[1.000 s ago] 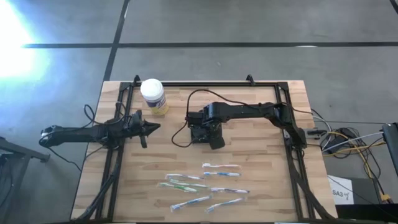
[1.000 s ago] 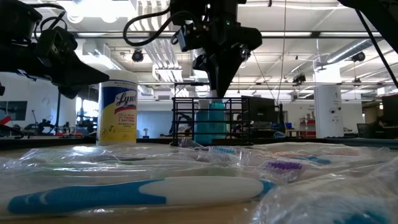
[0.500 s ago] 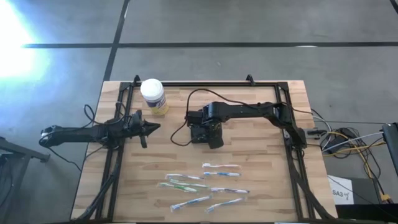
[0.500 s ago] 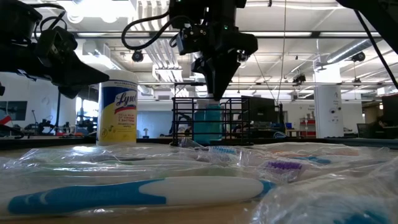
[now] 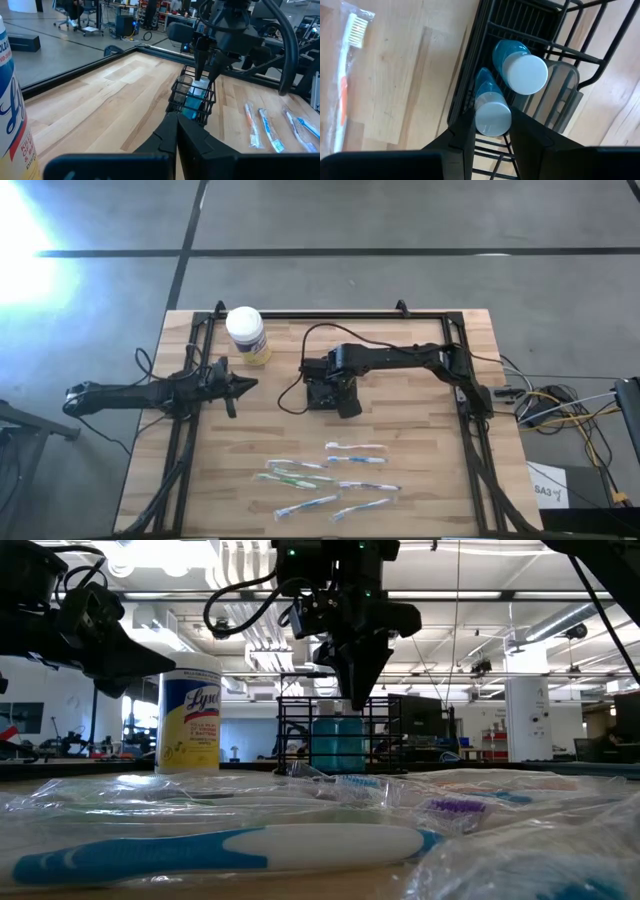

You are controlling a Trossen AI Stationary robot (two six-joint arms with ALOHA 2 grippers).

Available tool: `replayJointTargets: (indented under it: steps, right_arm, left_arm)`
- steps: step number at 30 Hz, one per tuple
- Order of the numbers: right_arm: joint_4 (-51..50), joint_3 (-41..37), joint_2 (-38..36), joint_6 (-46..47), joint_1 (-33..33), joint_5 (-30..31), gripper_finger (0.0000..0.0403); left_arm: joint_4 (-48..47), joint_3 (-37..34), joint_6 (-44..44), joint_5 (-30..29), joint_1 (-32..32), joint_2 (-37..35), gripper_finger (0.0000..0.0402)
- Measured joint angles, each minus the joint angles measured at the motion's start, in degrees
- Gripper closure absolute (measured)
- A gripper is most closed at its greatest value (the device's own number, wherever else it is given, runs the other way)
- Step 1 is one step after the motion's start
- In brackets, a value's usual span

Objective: Pick & Place toothbrushing station
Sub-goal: Put the blue mouthwash into the black wire organizer, then put the orange toothbrush into the black wire organizer

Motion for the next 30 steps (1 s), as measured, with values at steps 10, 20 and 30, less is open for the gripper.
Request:
replayJointTargets:
  steps: [10, 20, 30]
  right_arm:
    - [0.0, 3.4, 0.1, -0.4, 0.0, -1.1, 0.0253]
    - [-3.1, 3.5, -0.5, -0.2, 0.0, -0.9, 0.023]
    - [-3.6, 3.5, -9.1, 2.5, 0.0, -1.1, 0.0238]
  left_arm:
    - [0.0, 0.0, 0.0, 0.0, 0.0, 0.0, 0.0392]
    - [-0.1, 0.0, 0.0, 0.0, 0.0, 0.0, 0.0392]
    - [-0.2, 0.0, 0.0, 0.0, 0.0, 0.2, 0.0392]
